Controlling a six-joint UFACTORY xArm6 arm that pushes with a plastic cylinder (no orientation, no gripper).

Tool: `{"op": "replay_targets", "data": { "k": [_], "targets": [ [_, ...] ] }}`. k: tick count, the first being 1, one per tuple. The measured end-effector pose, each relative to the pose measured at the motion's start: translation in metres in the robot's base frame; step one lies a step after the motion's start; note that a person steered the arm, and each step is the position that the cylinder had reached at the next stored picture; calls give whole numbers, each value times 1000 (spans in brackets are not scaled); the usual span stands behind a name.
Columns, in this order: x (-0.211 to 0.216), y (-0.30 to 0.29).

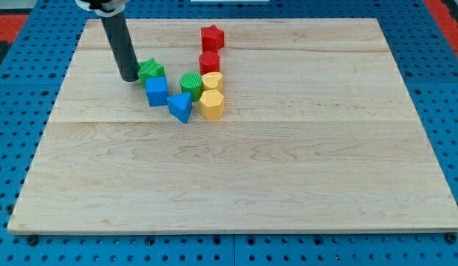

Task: Move the red circle a bit right

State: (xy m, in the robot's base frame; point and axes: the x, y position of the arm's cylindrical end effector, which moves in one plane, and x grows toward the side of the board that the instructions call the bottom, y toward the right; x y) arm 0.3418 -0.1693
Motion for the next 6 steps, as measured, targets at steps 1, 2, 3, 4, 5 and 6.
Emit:
{"op": "replay_targets", "data": {
  "k": [1,2,3,4,5,6],
  "targets": [
    [-48,-1],
    [-56,59],
    [-44,99],
    [-40,145],
    [-44,179],
    [-45,225]
  ]
}}
